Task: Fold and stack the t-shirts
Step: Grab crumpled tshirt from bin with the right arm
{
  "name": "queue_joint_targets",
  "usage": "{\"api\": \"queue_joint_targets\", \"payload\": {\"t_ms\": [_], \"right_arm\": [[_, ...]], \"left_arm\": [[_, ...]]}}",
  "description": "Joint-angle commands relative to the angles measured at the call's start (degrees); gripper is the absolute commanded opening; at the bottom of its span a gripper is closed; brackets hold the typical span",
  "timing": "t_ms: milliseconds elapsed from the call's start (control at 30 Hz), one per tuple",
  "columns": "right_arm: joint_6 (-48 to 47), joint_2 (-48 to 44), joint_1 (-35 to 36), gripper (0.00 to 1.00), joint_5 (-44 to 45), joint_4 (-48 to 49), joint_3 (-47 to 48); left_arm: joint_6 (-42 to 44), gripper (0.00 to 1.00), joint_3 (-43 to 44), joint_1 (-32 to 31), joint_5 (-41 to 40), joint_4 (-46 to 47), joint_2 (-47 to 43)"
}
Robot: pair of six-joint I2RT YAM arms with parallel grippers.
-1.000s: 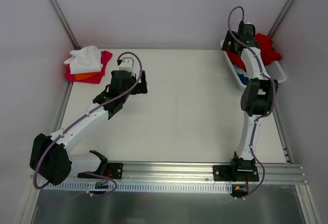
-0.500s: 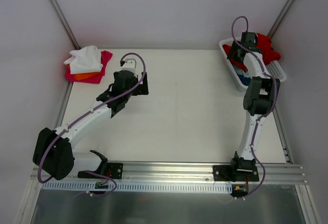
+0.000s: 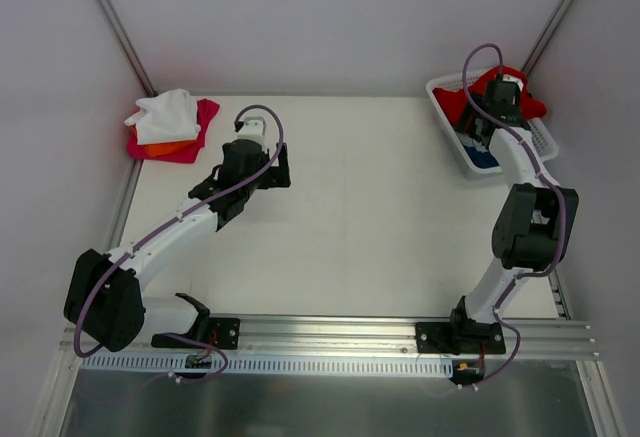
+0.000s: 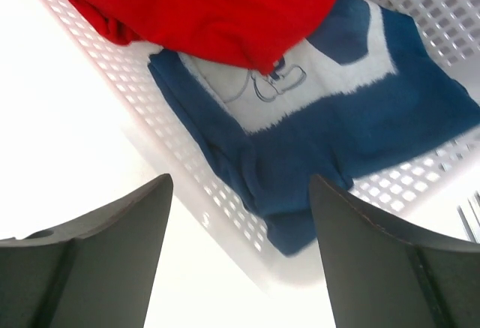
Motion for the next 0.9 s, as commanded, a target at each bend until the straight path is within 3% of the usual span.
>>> {"api": "queue_joint_targets", "payload": {"t_ms": [0,333,633,867], "right_arm": [[-0.11,-5.41,-0.03,0.77,1.84,1.96,-3.32],[0.68,-8.23,-0.12,0.64,1.84,3.02,-9.13],[2.00,-6.82,-0.03,0.59,1.05,5.83,-12.91],[1.91,-4.72,-0.21,0.48,0.35,7.15,-12.74]], "left_arm": [[-1.22,0.99,-0.53,0.76,2.21,1.22,-2.19],[-1.49,0.99,-1.06,0.76,2.65,1.05,-3.42],[-0.96,0.99,-1.76,0.76,2.12,1.13,-5.01],[-0.34,0.99,-1.85,0.76,2.04,0.96,-5.36]]}}
